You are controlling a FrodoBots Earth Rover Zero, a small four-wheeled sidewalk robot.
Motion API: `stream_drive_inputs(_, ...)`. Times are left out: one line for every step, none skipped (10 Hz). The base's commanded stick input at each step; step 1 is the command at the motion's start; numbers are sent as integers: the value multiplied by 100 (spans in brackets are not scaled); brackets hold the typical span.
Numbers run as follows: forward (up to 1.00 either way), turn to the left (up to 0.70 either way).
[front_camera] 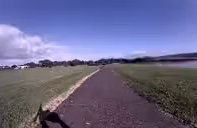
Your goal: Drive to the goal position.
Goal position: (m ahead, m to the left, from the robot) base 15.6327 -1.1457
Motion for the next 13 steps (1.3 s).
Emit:
stream_drive_inputs(70,1)
stream_drive_inputs(70,0)
stream_drive_inputs(70,0)
stream_drive_inputs(70,0)
stream_drive_inputs(70,0)
stream_drive_inputs(70,0)
stream_drive_inputs(70,0)
stream_drive_inputs(70,0)
stream_drive_inputs(70,0)
stream_drive_inputs(70,0)
stream_drive_inputs(70,0)
stream_drive_inputs(70,0)
stream_drive_inputs(70,0)
